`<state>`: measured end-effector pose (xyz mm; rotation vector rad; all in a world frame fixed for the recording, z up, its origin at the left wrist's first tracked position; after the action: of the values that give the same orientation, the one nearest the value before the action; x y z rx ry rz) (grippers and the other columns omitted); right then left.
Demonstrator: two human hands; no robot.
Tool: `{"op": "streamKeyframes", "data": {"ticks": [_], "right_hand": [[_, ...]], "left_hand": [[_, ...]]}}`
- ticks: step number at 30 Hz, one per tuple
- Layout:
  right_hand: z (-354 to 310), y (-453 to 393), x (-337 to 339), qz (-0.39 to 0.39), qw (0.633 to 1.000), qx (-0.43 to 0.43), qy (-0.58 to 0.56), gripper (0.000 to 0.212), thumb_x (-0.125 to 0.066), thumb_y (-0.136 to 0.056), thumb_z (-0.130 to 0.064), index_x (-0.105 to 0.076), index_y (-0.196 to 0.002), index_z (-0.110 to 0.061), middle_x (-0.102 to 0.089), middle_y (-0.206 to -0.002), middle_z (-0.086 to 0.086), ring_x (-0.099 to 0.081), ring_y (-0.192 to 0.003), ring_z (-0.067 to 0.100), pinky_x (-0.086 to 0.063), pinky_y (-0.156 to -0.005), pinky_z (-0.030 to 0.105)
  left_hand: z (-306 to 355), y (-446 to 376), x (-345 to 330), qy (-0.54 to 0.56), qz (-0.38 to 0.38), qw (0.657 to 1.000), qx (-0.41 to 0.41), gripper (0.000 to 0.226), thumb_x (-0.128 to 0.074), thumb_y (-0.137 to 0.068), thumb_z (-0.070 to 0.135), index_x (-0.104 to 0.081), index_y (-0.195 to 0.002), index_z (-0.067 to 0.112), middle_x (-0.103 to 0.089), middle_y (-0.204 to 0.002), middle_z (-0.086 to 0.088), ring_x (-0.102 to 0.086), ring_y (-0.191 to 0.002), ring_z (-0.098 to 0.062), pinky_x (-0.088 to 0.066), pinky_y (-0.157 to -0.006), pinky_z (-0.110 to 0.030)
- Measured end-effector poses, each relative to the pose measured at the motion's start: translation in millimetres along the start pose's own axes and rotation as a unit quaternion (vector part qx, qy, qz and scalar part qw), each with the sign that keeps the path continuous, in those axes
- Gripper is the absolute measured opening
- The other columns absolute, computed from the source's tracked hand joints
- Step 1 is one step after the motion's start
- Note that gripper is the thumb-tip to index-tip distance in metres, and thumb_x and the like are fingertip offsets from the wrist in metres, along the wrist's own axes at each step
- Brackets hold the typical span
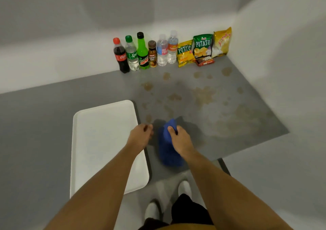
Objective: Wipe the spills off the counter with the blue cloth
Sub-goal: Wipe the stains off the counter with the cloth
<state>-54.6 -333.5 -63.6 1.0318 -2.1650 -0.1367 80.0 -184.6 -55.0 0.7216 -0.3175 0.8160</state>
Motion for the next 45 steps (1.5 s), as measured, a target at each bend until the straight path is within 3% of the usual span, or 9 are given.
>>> {"op": "streamKeyframes", "data": {"ticks": [8,12,17,21,24,27,34,40,45], "right_hand": [[0.6,-9.7,4.7,-0.014,0.972,0.044,0.23,0.052,-0.043,-0.105,-0.046,-0.038,-0.141,-0.01,-0.052,-0.136,0.017,-0.06,-0.109,0.04,-0.046,-0.075,0.043],[-13.3,-7.1,1.9,0.008,0.937,0.121,0.328,0.061,-0.039,-0.107,-0.043,-0.025,-0.155,-0.009,-0.033,-0.154,0.013,-0.044,-0.13,0.033,-0.05,-0.096,0.04],[-25.1,11.7,-16.6,0.015,0.896,0.27,0.353,0.059,-0.04,-0.107,-0.033,-0.027,-0.157,-0.003,-0.027,-0.163,0.019,-0.024,-0.152,0.035,-0.028,-0.122,0.044],[2.6,10.6,-48.4,-0.083,0.892,0.26,0.36,0.064,-0.018,-0.108,-0.044,0.004,-0.161,-0.014,0.015,-0.168,0.008,0.019,-0.154,0.025,-0.003,-0.127,0.041],[10.7,14.4,-58.2,-0.087,0.887,0.277,0.359,0.064,-0.006,-0.105,-0.05,0.018,-0.158,-0.023,0.03,-0.164,0.003,0.032,-0.149,0.021,0.009,-0.123,0.039],[9.7,20.4,-68.9,-0.082,0.885,0.295,0.351,0.062,-0.003,-0.105,-0.052,0.02,-0.158,-0.028,0.03,-0.164,-0.001,0.03,-0.15,0.018,0.014,-0.119,0.04],[-20.0,-4.3,-97.4,-0.06,0.882,0.3,0.357,0.061,-0.007,-0.107,-0.052,0.014,-0.159,-0.03,0.024,-0.167,-0.004,0.022,-0.153,0.017,0.004,-0.124,0.038],[-56.9,-46.0,-98.2,-0.021,0.897,0.284,0.339,0.059,-0.016,-0.107,-0.05,-0.005,-0.162,-0.032,0.005,-0.17,-0.004,0.005,-0.156,0.019,-0.003,-0.125,0.037],[-71.3,-84.6,-92.4,-0.016,0.911,0.252,0.327,0.061,-0.013,-0.105,-0.053,-0.001,-0.161,-0.032,0.01,-0.169,-0.003,0.012,-0.155,0.018,0.001,-0.126,0.038]], "left_hand": [[-2.2,-14.3,2.8,-0.005,0.048,0.999,0.024,0.032,-0.046,-0.105,0.04,-0.067,-0.112,0.017,-0.073,-0.103,-0.002,-0.069,-0.091,-0.017,-0.053,-0.079,-0.028],[-0.2,-18.6,6.9,-0.011,0.07,0.997,0.012,0.029,-0.047,-0.105,0.038,-0.067,-0.111,0.019,-0.074,-0.102,-0.003,-0.069,-0.088,-0.015,-0.051,-0.069,-0.026],[3.8,-15.7,13.9,-0.036,0.111,0.993,-0.002,0.029,-0.045,-0.105,0.039,-0.067,-0.113,0.021,-0.071,-0.101,-0.003,-0.067,-0.089,-0.021,-0.057,-0.082,-0.034],[11.9,-10.7,22.8,-0.096,0.165,0.981,-0.033,0.02,-0.044,-0.104,0.042,-0.059,-0.099,0.029,-0.062,-0.076,0.009,-0.06,-0.068,-0.01,-0.046,-0.06,-0.027],[14.8,-10.3,25.6,-0.11,0.185,0.975,-0.046,0.013,-0.044,-0.103,0.043,-0.051,-0.093,0.037,-0.056,-0.071,0.015,-0.058,-0.065,-0.005,-0.045,-0.058,-0.025],[17.4,-11.4,30.1,-0.125,0.198,0.971,-0.057,0.013,-0.044,-0.103,0.043,-0.049,-0.093,0.037,-0.054,-0.072,0.016,-0.056,-0.064,-0.004,-0.042,-0.054,-0.021],[15.9,-28.4,47.3,-0.139,0.192,0.969,-0.064,0.02,-0.044,-0.104,0.044,-0.054,-0.095,0.029,-0.06,-0.079,0.008,-0.054,-0.061,-0.006,-0.042,-0.061,-0.022],[13.7,-47.3,63.0,-0.166,0.183,0.966,-0.074,0.028,-0.047,-0.103,0.044,-0.061,-0.115,0.023,-0.067,-0.095,0.003,-0.059,-0.075,-0.015,-0.048,-0.071,-0.025],[9.3,-61.2,61.0,-0.179,0.158,0.968,-0.08,0.032,-0.045,-0.103,0.046,-0.06,-0.12,0.023,-0.07,-0.105,-0.001,-0.06,-0.081,-0.014,-0.051,-0.078,-0.026]]}}
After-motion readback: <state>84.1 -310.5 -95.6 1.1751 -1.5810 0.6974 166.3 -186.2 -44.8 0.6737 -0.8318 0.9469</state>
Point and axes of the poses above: each hand's wrist, its own y-axis away from the middle knuckle, its own x-axis out of the back of the hand, z = x × y, the point moved 10 cm from there along -y, towards the middle knuckle
